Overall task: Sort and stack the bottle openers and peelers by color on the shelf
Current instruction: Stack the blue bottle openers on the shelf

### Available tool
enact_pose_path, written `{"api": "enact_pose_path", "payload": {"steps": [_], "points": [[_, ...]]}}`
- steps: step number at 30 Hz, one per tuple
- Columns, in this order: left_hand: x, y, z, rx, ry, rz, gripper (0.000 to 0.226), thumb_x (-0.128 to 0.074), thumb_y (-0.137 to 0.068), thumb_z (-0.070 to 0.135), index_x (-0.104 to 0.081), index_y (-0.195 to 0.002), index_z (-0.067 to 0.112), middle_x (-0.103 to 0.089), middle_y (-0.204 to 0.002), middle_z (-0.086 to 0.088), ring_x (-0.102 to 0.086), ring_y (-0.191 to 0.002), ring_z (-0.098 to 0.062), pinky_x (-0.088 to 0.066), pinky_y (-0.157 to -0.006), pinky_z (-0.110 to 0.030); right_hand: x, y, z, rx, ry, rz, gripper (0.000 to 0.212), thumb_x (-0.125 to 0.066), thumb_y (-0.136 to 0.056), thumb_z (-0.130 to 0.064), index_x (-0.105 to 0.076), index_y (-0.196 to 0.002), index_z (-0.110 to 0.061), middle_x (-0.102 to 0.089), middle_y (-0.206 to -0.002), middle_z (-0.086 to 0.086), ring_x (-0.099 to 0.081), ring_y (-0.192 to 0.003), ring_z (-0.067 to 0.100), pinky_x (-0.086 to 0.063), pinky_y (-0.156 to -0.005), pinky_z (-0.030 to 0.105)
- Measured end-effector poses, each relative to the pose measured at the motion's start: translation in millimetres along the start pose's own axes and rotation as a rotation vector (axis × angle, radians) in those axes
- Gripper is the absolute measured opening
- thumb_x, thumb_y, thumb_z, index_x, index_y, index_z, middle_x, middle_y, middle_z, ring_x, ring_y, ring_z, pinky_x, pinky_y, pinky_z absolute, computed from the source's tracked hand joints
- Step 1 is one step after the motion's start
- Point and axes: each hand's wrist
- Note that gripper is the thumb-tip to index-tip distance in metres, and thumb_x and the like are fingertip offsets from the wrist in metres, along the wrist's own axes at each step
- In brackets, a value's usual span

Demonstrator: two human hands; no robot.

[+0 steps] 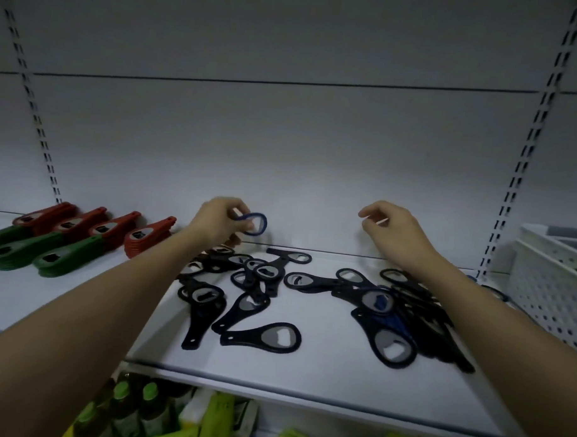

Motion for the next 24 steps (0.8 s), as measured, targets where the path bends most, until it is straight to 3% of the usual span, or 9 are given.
{"api": "enact_pose_path", "payload": {"steps": [3, 6, 8, 12, 14, 17, 19, 21, 24], "points": [[-10.8, 0.3, 39.9, -0.04, 0.166, -0.004, 0.027, -0.08, -0.078, 0.003, -0.064, -0.099, 0.007, -0.066, -0.09, -0.018, -0.065, -0.055, -0.022, -0.059, -0.054, -0.024, 12.8, -10.8, 7.1, -0.075, -0.068, -0.007, 0.016, -0.056, -0.091, -0.011, -0.068, -0.093, -0.02, -0.069, -0.091, 0.007, -0.059, -0.075, 0.018, -0.046, -0.073, 0.03], [-40.5, 0.7, 73.9, -0.027, 0.339, -0.031, 0.042, -0.086, -0.07, 0.003, -0.058, -0.101, 0.005, -0.066, -0.09, -0.016, -0.068, -0.063, -0.022, -0.06, -0.059, -0.025, 19.4, -8.0, 21.9, -0.136, -0.115, -0.044, 0.018, -0.054, -0.093, -0.009, -0.069, -0.09, -0.017, -0.069, -0.083, 0.006, -0.056, -0.065, 0.017, -0.045, -0.06, 0.025], [-65.6, 2.2, 90.0, -0.055, 0.376, -0.052, 0.033, -0.085, -0.073, 0.007, -0.063, -0.098, 0.005, -0.067, -0.082, -0.008, -0.063, -0.061, -0.014, -0.055, -0.057, -0.019, 26.7, -0.1, 30.9, -0.14, -0.073, -0.114, 0.015, -0.056, -0.095, -0.011, -0.07, -0.089, -0.014, -0.069, -0.082, 0.006, -0.054, -0.059, 0.013, -0.043, -0.054, 0.019], [-107.4, 6.9, 105.5, -0.054, 0.541, -0.08, 0.01, -0.076, -0.085, 0.023, -0.07, -0.091, 0.018, -0.066, -0.079, 0.005, -0.056, -0.068, -0.011, -0.047, -0.068, -0.025, 57.2, 12.4, 22.5, -0.099, 0.096, -0.506, 0.012, -0.073, -0.086, -0.031, -0.074, -0.092, -0.021, -0.071, -0.08, -0.004, -0.057, -0.061, 0.004, -0.046, -0.057, 0.016], [-118.7, 11.2, 105.2, -0.06, 0.648, -0.216, 0.007, -0.07, -0.09, 0.025, -0.069, -0.095, 0.02, -0.069, -0.085, 0.004, -0.063, -0.078, -0.013, -0.053, -0.077, -0.031, 61.1, 16.9, 9.3, -0.094, 0.221, -0.711, 0.019, -0.078, -0.08, -0.037, -0.072, -0.095, -0.026, -0.072, -0.083, -0.006, -0.062, -0.07, 0.004, -0.047, -0.066, 0.02], [-122.1, 18.7, 99.3, -0.047, 0.707, -0.476, 0.005, -0.062, -0.096, 0.022, -0.062, -0.099, 0.018, -0.07, -0.088, 0.0, -0.07, -0.085, -0.019, -0.059, -0.08, -0.037, 48.7, 23.7, -1.7, -0.081, 0.246, -0.856, 0.016, -0.078, -0.082, -0.022, -0.073, -0.097, -0.018, -0.072, -0.08, -0.004, -0.064, -0.068, 0.006, -0.049, -0.065, 0.018], [-115.9, 21.1, 94.9, -0.003, 0.741, -0.538, 0.003, -0.059, -0.096, 0.019, -0.058, -0.096, 0.016, -0.07, -0.085, -0.001, -0.071, -0.083, -0.021, -0.06, -0.077, -0.04, 48.5, 24.8, -1.7, -0.107, 0.117, -0.82, 0.01, -0.071, -0.088, -0.011, -0.074, -0.098, -0.012, -0.074, -0.085, -0.002, -0.07, -0.072, 0.01, -0.054, -0.068, 0.017], [-109.5, 22.5, 91.3, 0.055, 0.773, -0.572, 0.005, -0.058, -0.096, 0.018, -0.056, -0.092, 0.014, -0.069, -0.081, -0.004, -0.072, -0.08, -0.024, -0.061, -0.071, -0.04, 57.7, 20.5, 3.1, -0.159, 0.011, -0.668, 0.011, -0.065, -0.092, -0.007, -0.072, -0.098, -0.012, -0.074, -0.088, 0.002, -0.073, -0.075, 0.013, -0.058, -0.071, 0.021], [-109.9, 26.9, 89.8, 0.1, 0.727, -0.766, 0.008, -0.057, -0.093, 0.017, -0.053, -0.092, 0.011, -0.069, -0.085, -0.013, -0.072, -0.087, -0.034, -0.061, -0.072, -0.043, 71.6, 10.1, 20.2, -0.183, 0.167, -0.377, 0.014, -0.061, -0.094, -0.004, -0.071, -0.096, -0.014, -0.07, -0.089, 0.003, -0.068, -0.068, 0.008, -0.055, -0.062, 0.02]]}}
Point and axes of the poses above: each hand's wrist, its own y-axis away from the middle knuckle, its own x-axis out of the back of the hand, z = x × y
